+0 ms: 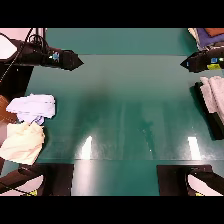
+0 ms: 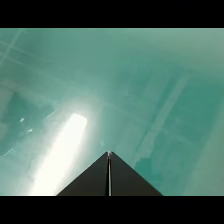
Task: Fold the shirts.
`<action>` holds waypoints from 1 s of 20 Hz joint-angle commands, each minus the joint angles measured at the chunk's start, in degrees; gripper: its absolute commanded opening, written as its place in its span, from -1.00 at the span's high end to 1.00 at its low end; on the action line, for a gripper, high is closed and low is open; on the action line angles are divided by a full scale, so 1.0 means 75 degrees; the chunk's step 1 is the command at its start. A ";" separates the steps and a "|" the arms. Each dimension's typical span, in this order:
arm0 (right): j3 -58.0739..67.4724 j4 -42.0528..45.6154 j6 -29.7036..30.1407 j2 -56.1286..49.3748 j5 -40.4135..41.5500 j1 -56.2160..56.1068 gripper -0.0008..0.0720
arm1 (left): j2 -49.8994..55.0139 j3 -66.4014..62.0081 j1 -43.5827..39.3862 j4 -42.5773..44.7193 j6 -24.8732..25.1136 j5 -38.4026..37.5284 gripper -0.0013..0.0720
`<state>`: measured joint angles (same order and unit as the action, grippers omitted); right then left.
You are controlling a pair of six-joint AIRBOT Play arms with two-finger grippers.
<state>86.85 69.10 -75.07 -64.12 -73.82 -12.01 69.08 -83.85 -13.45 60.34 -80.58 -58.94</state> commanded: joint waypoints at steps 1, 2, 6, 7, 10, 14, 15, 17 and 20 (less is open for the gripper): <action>0.0009 0.0000 -0.0003 -0.0006 0.0047 -0.0017 0.93 | -0.0006 -0.0003 -0.0003 0.0003 0.0000 0.0000 0.90; 0.0009 -0.0003 -0.0003 -0.0006 0.0047 -0.0017 0.93 | -0.0006 0.0000 -0.0003 0.0003 0.0000 0.0000 0.90; 0.0009 0.0000 -0.0003 -0.0006 0.0047 -0.0017 0.93 | -0.0006 0.0000 -0.0003 0.0003 0.0000 0.0000 0.90; 0.0009 -0.0003 -0.0003 -0.0006 0.0047 -0.0017 0.93 | -0.0006 0.0000 -0.0003 0.0003 0.0000 0.0000 0.90; 0.0009 -0.0009 -0.0003 -0.0003 0.0035 -0.0017 0.93 | -0.0006 -0.0003 -0.0003 0.0003 0.0000 -0.0003 0.90; 0.0009 -0.0009 -0.0006 -0.0003 -0.0015 -0.0017 0.93 | -0.0015 -0.0029 0.0052 0.0023 0.0009 0.0216 0.90; 0.0009 -0.0009 -0.0006 -0.0006 -0.0012 -0.0017 0.93 | -0.0044 -0.0146 0.0187 0.0286 0.0015 -0.0221 0.90; 0.0009 -0.0012 -0.0006 -0.0003 -0.0032 -0.0017 0.93 | -0.0175 -0.0385 0.0603 0.1349 0.0012 -0.1571 0.90; 0.0009 -0.0015 -0.0006 -0.0006 -0.0085 -0.0017 0.93 | -0.0551 -0.0236 0.1408 0.3520 -0.0009 -0.2786 0.90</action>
<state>86.85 69.04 -75.07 -64.12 -74.15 -12.10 66.76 -85.82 -7.33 72.58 -80.58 -70.06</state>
